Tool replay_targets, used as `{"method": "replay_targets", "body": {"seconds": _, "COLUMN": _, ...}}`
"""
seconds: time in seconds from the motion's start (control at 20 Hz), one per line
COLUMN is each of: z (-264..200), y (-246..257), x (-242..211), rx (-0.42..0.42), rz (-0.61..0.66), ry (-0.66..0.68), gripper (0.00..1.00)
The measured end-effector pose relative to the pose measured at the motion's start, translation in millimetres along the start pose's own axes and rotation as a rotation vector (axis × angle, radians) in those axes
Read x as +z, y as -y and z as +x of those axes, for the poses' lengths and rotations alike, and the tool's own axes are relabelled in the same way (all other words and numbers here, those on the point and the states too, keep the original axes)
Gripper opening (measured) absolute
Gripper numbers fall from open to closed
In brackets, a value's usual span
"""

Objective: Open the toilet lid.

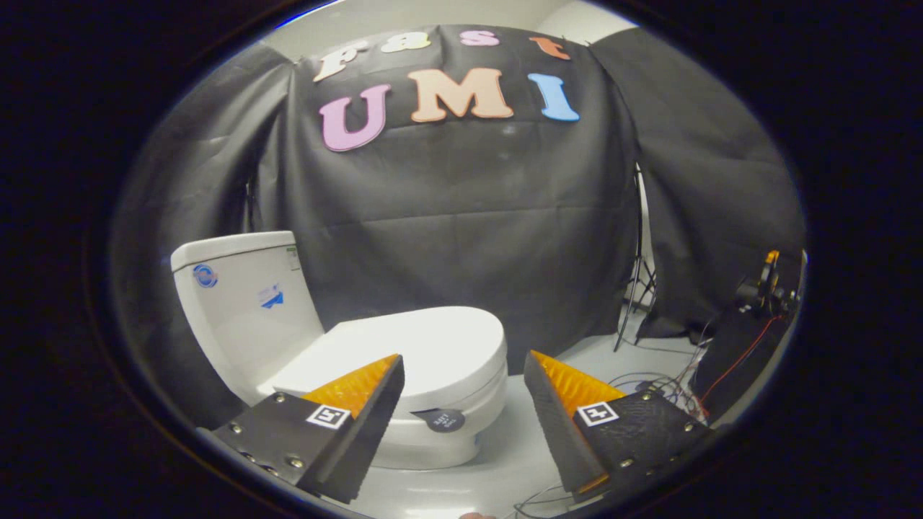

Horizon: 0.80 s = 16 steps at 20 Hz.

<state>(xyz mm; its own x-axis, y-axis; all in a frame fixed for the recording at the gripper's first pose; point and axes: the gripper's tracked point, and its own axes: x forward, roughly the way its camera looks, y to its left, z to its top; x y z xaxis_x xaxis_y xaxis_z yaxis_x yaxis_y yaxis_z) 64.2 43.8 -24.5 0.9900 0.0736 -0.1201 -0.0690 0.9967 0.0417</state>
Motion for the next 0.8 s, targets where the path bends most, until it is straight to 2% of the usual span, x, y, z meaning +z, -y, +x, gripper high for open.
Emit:
{"method": "replay_targets", "body": {"seconds": 0.15, "z": 22, "y": -4, "x": -16, "rx": 0.012, "rz": 0.133, "ry": -0.086, "gripper": 1.00}}
{"method": "replay_targets", "body": {"seconds": 0.4, "z": 50, "y": -7, "x": -74, "rx": 0.020, "rz": 0.293, "ry": -0.328, "gripper": 1.00}}
{"method": "replay_targets", "body": {"seconds": 0.6, "z": 58, "y": -5, "x": -101, "rx": -0.009, "rz": 0.391, "ry": -0.402, "gripper": 1.00}}
{"method": "replay_targets", "body": {"seconds": 0.8, "z": 64, "y": -18, "x": -116, "rx": 0.031, "rz": 0.472, "ry": -0.464, "gripper": 0.98}}
